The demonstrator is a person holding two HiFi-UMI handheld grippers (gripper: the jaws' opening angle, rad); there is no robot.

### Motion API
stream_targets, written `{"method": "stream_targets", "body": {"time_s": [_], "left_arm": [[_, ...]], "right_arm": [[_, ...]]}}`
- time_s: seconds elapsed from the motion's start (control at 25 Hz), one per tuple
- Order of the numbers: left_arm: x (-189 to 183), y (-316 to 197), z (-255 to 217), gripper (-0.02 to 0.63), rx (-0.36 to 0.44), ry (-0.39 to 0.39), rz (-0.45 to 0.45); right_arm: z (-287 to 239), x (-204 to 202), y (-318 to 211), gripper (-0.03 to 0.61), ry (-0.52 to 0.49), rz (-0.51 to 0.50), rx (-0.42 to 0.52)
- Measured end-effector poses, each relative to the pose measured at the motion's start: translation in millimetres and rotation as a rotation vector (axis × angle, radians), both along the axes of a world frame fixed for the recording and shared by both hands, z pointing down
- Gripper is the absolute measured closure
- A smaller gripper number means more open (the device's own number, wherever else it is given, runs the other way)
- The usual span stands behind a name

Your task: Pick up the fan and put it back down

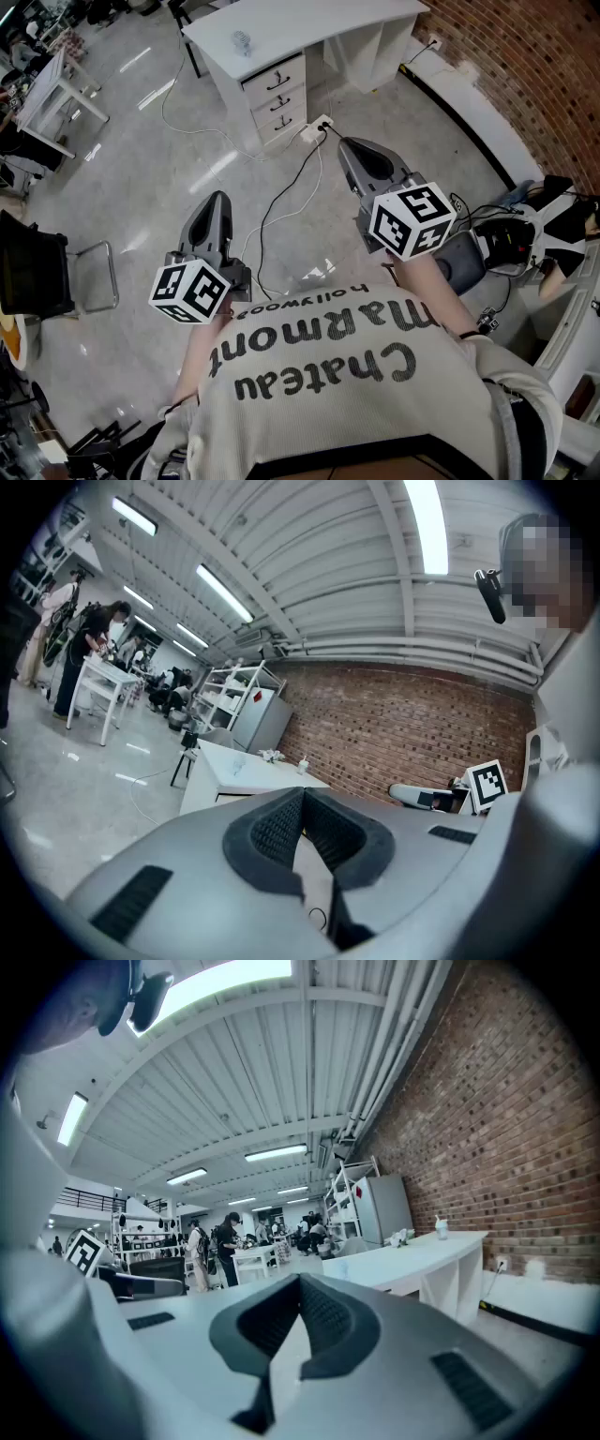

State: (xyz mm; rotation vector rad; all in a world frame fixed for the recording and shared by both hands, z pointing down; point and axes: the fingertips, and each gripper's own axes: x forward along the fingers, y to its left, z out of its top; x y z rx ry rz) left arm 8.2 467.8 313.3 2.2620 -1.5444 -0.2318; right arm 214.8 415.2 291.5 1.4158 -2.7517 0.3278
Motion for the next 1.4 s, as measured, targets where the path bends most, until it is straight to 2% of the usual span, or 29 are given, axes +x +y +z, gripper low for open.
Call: {"method": "stream_targets", "body": {"time_s": [0.24,0.56,0.76,1.16,1.4], "left_arm": [[2.4,-3.9,3.1,0.612,0.004,0.004,-0.012],[-2.3,-11.5,40.2,0.612,-0.071,0.003,-0.069],[-2.4,-29.6,54.3,0.612,-0.108,0.012,-0.032],[-32.7,-125.2,52.4,0.612,-0.099,0.043,0.051],[-53.9,-191.3,16.4,0.612,-0.016,0.035,0.129]], "right_arm": [[6.9,2.4,-5.1,0.575,-0.011,-0.012,-0.023],[40.8,11.6,-21.6,0.575,-0.103,-0.008,-0.130],[65.1,9.2,-43.1,0.575,-0.096,0.014,-0.210],[67.7,-24.4,-121.8,0.575,-0.145,0.065,-0.265],[39.1,-54.6,-176.5,0.575,-0.190,0.087,-0.220]]}}
